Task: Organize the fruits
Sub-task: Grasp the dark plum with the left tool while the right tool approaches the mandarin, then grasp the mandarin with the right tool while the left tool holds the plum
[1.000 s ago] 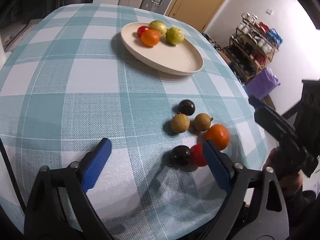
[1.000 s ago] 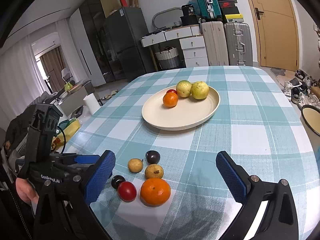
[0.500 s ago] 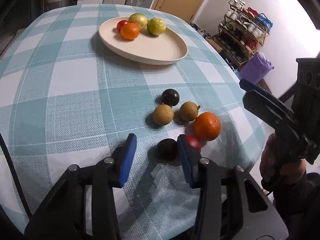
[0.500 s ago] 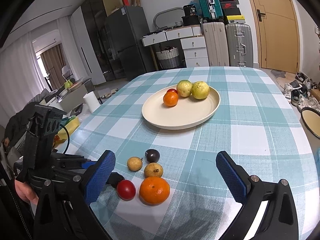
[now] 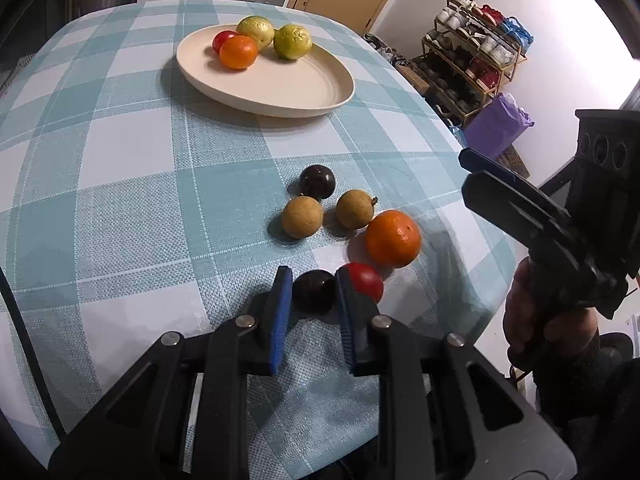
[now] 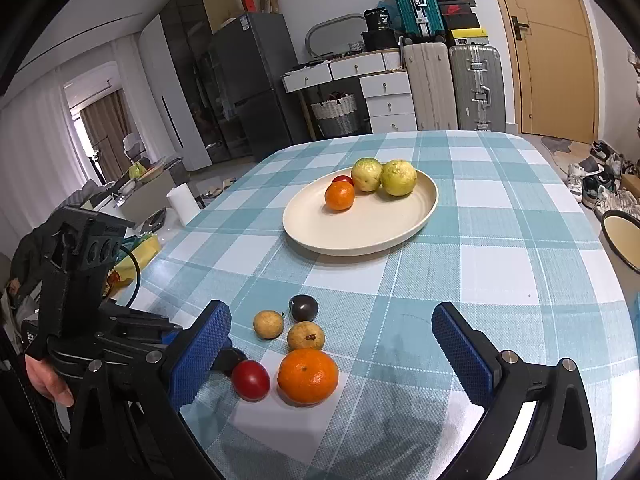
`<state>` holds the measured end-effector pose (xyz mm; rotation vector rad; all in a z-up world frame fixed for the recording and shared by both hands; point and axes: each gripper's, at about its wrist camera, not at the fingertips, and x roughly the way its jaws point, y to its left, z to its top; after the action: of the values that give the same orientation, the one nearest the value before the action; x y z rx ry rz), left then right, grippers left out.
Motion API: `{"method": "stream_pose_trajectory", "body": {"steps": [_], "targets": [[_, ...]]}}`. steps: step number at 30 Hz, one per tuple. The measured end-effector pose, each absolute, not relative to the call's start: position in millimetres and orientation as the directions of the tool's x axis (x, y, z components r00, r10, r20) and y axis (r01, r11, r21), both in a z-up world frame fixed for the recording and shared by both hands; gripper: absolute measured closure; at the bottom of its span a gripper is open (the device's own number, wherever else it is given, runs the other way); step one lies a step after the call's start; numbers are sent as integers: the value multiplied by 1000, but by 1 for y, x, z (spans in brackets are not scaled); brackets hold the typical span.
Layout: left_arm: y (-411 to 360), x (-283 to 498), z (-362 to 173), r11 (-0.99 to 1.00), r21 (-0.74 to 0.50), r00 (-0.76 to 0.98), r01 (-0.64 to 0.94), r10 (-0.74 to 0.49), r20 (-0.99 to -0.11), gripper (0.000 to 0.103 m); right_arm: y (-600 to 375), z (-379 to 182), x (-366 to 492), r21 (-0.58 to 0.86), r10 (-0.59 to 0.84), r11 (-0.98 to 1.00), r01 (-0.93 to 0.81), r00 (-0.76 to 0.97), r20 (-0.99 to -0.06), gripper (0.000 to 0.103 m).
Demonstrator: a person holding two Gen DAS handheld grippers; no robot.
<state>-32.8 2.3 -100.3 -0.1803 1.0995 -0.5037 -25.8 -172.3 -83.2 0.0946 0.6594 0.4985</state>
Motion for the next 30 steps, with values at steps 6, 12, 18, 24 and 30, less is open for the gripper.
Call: {"method": "stream_pose_trajectory", "body": {"steps": [6,12,18,24,30], "targets": [[5,-32,-101,870,-403,349,285,-486,-801,84,-172,-85,-26,247,475,877,-411,672,-568,0],[8,-30,-101,870,-411,355,273,-488,-798,86,-171,-83,-29,241,478,875,-420,673,-565,0],[19,-26,-98,868,-431,367,248,-496,-787,93,-169,-89,-35,285,522,849,-445,622,-584,0],[18,-28,-101,858,-454,354,240,-513,-782,91,-162,-100,-43,312,551,828,-466,576,-604,0],[11,-30,-105,863,-442,335,245,-503,-797,77,-162,-97,-47,309,555,826,-472,580,-596,0]]}}
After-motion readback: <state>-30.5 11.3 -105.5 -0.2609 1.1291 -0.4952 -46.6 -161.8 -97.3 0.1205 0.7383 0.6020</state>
